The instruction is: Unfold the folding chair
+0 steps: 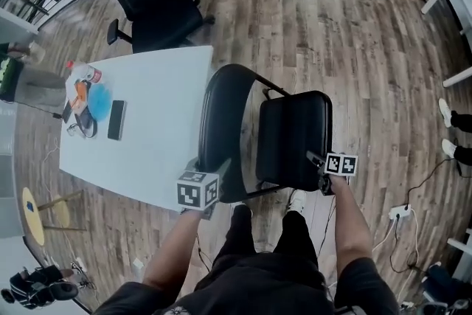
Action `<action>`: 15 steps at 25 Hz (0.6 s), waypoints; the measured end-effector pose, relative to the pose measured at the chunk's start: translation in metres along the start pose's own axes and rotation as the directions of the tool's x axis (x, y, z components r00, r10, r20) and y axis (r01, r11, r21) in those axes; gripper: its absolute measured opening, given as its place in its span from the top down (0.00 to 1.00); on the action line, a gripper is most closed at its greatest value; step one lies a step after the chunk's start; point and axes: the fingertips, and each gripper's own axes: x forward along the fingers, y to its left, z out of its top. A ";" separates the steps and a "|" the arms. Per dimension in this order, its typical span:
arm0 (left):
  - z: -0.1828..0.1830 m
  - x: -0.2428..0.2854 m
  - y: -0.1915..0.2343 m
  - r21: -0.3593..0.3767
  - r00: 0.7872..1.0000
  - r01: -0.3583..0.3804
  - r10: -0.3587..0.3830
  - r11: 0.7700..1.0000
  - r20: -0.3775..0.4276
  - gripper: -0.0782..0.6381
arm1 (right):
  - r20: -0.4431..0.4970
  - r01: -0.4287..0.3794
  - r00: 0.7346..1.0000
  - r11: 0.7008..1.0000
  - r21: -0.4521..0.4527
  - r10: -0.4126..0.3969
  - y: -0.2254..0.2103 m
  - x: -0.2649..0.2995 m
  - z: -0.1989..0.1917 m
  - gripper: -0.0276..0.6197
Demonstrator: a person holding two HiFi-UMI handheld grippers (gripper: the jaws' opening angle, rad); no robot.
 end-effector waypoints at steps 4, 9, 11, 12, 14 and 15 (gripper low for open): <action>-0.001 0.025 -0.021 -0.021 1.000 -0.010 0.010 1.000 0.022 0.62 | -0.003 -0.042 0.999 0.998 0.036 0.042 -0.057 -0.002 -0.005 0.38; -0.013 0.051 -0.033 -0.036 0.998 -0.057 0.057 0.998 -0.001 0.66 | 0.006 -0.106 0.994 0.993 0.057 0.106 -0.114 -0.002 -0.010 0.38; -0.022 0.062 -0.035 -0.056 0.998 -0.056 0.055 0.997 -0.017 0.66 | 0.008 -0.119 0.993 0.991 0.063 0.119 -0.138 -0.001 -0.016 0.38; -0.025 0.066 -0.035 -0.066 0.998 -0.057 0.055 0.996 -0.024 0.66 | 0.006 -0.123 0.992 0.990 0.064 0.123 -0.150 0.001 -0.018 0.38; -0.032 0.076 -0.032 -0.086 0.998 -0.058 0.055 0.995 -0.030 0.66 | -0.005 -0.124 0.992 0.990 0.063 0.124 -0.173 0.007 -0.023 0.38; -0.035 0.082 -0.031 -0.094 0.998 -0.053 0.051 0.994 -0.031 0.66 | -0.012 -0.124 0.992 0.990 0.066 0.125 -0.184 0.010 -0.026 0.38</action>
